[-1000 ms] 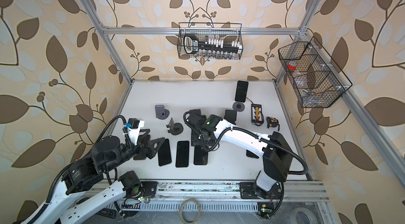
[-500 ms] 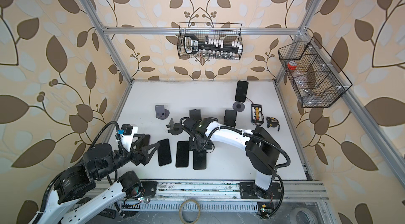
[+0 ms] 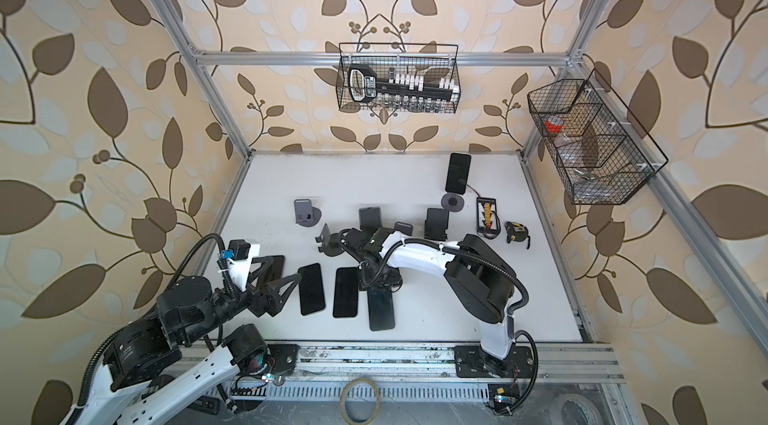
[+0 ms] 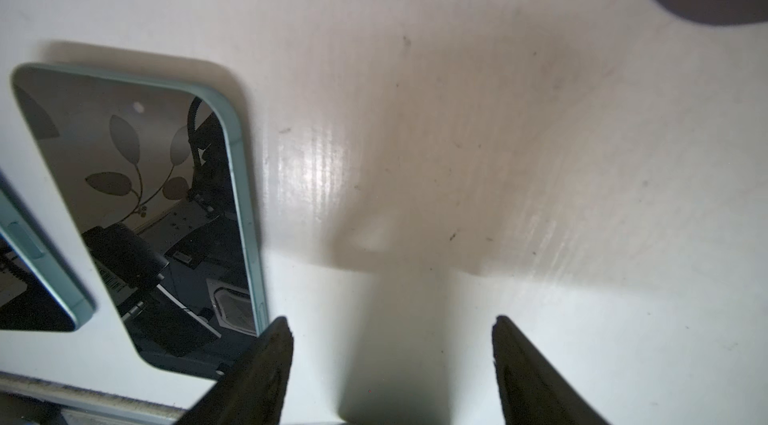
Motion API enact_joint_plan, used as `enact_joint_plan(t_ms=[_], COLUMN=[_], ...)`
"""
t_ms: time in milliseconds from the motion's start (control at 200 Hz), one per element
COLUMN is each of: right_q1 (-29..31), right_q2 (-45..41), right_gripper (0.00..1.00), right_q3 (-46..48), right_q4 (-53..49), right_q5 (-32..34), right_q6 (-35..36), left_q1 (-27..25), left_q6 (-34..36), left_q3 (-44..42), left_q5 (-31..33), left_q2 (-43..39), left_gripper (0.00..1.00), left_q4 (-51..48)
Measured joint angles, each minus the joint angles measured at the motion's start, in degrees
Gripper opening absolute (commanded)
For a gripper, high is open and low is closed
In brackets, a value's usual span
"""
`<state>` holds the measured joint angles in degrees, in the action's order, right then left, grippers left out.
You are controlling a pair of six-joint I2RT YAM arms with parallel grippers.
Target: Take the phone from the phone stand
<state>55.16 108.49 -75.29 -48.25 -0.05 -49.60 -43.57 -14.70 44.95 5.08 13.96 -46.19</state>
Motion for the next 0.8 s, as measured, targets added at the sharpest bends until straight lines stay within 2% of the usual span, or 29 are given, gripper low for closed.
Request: enact_joint_plan(t_ms=[325,800], right_q1=[-0.3,-2.5], right_q2=[1.5,1.5], right_gripper=[0.39,0.40], right_q3=[-1.4,-1.9], right_q4=[-0.2,-1.6], right_q5=[0.0,0.0], right_q6=[0.6,1.5], left_q1=[0.0,0.0], left_q6=[-0.8,-1.8], left_q3=[-1.3,-8.8], left_q5=[-0.9,-7.4], left_q2=[-0.7,3.2], left_gripper=[0.99,0.99], left_q4=[-0.3,4.9])
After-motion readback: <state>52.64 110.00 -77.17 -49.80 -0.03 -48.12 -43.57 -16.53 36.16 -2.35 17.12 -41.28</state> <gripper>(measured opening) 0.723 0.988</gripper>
